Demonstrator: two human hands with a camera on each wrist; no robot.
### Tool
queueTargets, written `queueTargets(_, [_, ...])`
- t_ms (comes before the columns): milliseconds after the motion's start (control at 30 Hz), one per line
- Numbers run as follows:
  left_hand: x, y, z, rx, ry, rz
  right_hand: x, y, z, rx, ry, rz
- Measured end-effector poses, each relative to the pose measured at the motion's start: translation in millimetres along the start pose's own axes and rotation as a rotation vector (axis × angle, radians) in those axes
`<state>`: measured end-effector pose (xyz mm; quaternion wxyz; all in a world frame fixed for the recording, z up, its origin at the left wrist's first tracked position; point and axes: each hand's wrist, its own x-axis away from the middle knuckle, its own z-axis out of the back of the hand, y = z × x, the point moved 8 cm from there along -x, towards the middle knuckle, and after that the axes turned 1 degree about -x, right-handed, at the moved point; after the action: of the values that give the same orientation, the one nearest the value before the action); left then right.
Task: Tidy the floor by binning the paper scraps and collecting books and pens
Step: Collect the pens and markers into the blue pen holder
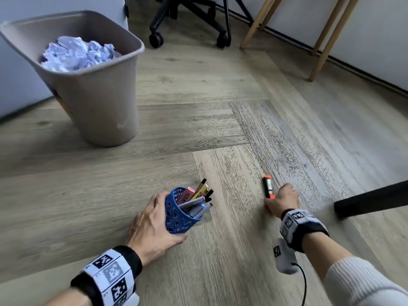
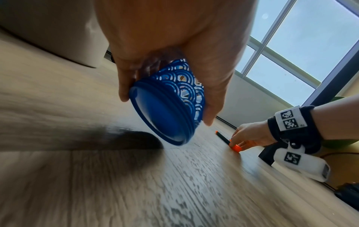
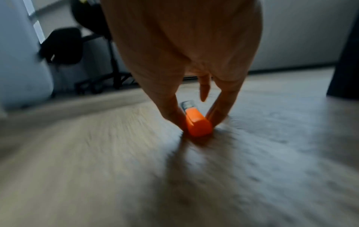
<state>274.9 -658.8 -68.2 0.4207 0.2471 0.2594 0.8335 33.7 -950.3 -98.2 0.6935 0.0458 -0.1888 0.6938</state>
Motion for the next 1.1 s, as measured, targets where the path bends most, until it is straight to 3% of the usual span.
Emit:
queueTargets(67, [-0.1,0.9,3.4,0.003,0.011,0.003,10.3,-16.0,-8.0,-0.245,-0.208,0.002])
queueTargets(167, [0.6,2.4,8.7,0.014,0.029,0.016,62.0,-74.0,-6.2,-0.741,-0.56,0.169])
queueTargets(267, [3.2,5.7,16.5,0.057,0.075,0.04,128.6,-131.1,26.8,-0.992,-0.639,0.438])
queueTargets(400, [8.9,16.8,32.2,0.099,0.164,0.068,193.8,-179.7,53.9,-0.952,-0.499,0.731])
queueTargets(633, [20.6,3.9,61.1,0.129,0.259,0.12,236.7,-214.8,24.6,-0.691,-0.306,0.862])
queueTargets(767, [33.6,-14.9,74.8,0.13,0.309,0.148,264.9,-229.1,26.4,-0.553,-0.119,1.045])
queueTargets(1000, [55.5,-38.9,99.9,0.147,0.384,0.173,293.1,-248.9,13.5,-0.453,-0.084,1.186])
queueTargets(1100, [64.7,-50.6,113.7,0.153,0.441,0.177,298.7,-252.1,12.1,-0.513,-0.181,1.193])
